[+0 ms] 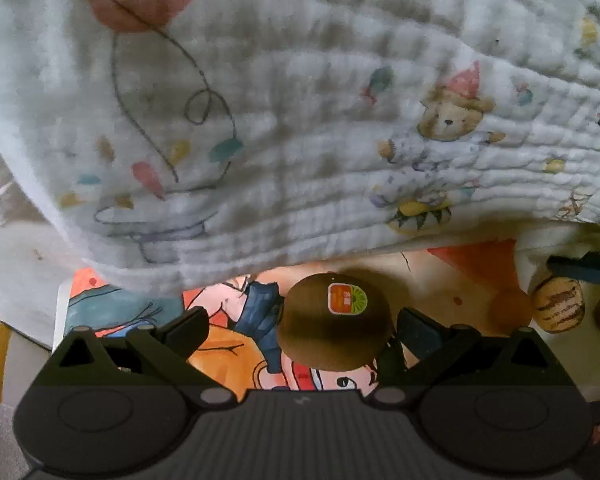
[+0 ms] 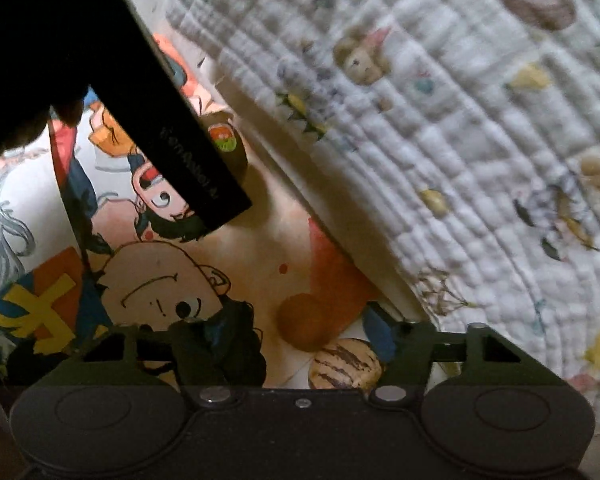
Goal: Organize fruits
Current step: 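Grasp the stickered brown kiwi with the left tool while the right tool grasps a small orange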
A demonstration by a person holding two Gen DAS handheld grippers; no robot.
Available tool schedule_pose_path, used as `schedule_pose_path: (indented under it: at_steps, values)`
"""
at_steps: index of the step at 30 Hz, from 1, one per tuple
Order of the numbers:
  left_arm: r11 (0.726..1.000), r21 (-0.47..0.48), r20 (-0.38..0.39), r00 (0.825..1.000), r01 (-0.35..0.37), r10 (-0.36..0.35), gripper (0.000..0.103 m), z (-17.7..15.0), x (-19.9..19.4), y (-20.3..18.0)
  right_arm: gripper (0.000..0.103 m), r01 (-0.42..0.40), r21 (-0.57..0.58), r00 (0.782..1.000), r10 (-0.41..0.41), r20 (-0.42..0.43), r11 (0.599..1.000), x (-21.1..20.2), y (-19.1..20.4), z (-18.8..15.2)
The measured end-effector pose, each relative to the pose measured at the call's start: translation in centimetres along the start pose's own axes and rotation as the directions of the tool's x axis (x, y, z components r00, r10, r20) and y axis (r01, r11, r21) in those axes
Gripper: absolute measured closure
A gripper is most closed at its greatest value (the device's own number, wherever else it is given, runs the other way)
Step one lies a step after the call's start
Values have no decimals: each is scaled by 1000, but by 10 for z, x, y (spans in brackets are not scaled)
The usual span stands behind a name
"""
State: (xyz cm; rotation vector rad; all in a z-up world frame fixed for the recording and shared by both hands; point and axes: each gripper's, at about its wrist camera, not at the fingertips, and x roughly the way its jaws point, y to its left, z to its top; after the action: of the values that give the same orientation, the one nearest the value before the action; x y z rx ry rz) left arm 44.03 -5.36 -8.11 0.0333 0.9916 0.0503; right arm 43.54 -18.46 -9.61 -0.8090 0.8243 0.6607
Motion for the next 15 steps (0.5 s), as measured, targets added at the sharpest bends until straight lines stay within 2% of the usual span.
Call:
schedule_pose_path:
  at_steps: [2,8,13,15]
  values:
    - [1000,-5,-3,1000,5,-5,4,0,2,0,46,2,-7,1000,-2,-16,1000,6,-1,0]
    - [999,-36,-8,999,37,-37,15,3,9,1,48,1,-17,999,-2,-38,1000,20,-3,0]
    - [998,-34,-7,999,50,-51,24,10,15,-2,56,3,-46,999,-5,-54,999,34,4,-1]
    - [997,-39,-13,998,62,-62,32,12,16,-4,60,-3,-71,998,-1,-61,997,41,7,3]
